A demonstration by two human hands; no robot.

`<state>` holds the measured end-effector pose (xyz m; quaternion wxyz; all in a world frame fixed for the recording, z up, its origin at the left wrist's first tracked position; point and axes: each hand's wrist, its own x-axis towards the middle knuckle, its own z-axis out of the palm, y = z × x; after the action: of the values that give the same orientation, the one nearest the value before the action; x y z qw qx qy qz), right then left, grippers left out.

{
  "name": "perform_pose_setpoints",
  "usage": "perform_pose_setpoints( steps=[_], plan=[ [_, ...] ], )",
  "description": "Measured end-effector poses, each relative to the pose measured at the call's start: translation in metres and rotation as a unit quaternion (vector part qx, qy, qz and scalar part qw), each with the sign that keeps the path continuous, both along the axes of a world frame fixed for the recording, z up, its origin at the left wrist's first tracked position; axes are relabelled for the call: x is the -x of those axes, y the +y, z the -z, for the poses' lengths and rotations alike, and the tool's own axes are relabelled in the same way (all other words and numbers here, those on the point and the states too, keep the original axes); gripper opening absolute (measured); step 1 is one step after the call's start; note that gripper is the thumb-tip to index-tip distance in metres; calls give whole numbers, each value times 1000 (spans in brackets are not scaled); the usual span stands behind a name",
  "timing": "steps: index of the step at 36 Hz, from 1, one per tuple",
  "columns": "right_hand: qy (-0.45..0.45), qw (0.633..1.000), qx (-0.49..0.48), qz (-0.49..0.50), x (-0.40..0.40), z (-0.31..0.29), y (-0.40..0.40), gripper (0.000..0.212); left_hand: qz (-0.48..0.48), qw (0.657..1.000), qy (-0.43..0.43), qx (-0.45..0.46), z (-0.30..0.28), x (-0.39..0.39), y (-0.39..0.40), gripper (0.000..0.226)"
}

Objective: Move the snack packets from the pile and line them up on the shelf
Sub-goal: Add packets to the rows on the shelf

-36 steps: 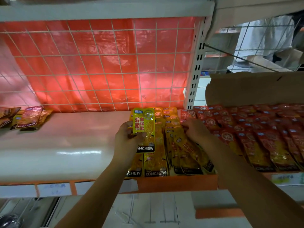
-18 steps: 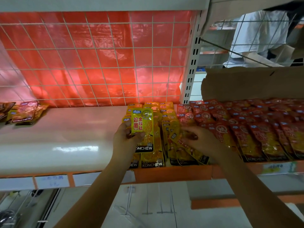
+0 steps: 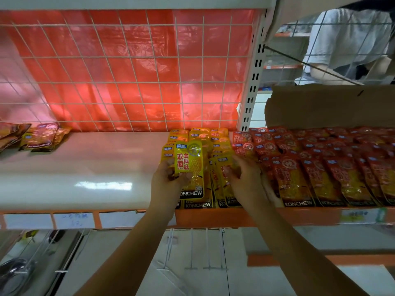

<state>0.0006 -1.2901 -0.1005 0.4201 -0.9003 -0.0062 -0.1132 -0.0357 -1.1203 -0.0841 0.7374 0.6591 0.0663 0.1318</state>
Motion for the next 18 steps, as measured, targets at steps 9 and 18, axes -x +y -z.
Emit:
perform_pose_setpoints(
  steps=[9, 18],
  plan=[
    [-13, 994, -109, -6, 9, -3, 5, 57, -27, 999, 23, -1, 3, 10, 10, 35],
    [23, 993, -99, -52, 25, -4, -5, 75, -51, 998, 36, -8, 6, 13, 19, 39]
  ],
)
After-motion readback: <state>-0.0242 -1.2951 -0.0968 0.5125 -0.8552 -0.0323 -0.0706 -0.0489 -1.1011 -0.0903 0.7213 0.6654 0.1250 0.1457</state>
